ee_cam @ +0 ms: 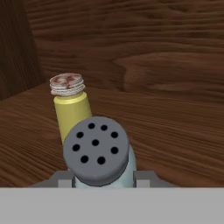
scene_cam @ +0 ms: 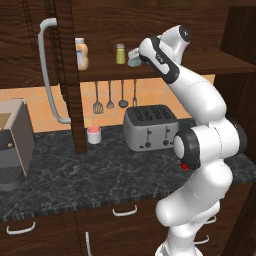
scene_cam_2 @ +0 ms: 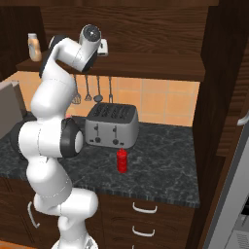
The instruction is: Put the shaker and condiment bottle from the counter next to their counterparts in the cabinet.
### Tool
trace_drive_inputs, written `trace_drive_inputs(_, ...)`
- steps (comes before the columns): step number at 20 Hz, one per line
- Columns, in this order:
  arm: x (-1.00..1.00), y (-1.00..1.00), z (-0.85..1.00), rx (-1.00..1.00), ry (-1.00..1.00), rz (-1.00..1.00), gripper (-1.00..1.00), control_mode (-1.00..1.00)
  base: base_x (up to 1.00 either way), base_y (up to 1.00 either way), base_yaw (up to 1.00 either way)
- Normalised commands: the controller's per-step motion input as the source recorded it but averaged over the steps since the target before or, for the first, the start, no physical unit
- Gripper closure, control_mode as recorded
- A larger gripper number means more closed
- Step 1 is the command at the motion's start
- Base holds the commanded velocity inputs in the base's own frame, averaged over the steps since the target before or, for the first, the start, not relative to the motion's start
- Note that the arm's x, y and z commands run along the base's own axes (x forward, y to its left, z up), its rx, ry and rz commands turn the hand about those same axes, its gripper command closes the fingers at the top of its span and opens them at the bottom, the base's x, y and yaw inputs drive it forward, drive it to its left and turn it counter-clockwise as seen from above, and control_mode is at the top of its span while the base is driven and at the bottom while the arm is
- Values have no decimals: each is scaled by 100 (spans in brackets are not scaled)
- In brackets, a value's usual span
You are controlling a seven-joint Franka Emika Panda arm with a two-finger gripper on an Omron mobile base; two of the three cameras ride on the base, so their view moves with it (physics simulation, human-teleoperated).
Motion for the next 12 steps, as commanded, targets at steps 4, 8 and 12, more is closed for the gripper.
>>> trace_drive_inputs(4, 44, 17, -65, -8, 7, 0, -100, -100, 0, 0, 0)
trace_drive_inputs(8, -8, 0, -6, 0, -1, 0, -100, -100, 0, 0, 0)
trace_drive_inputs(12, -76, -19, -27, 0, -1, 0, -100, -100, 0, 0, 0)
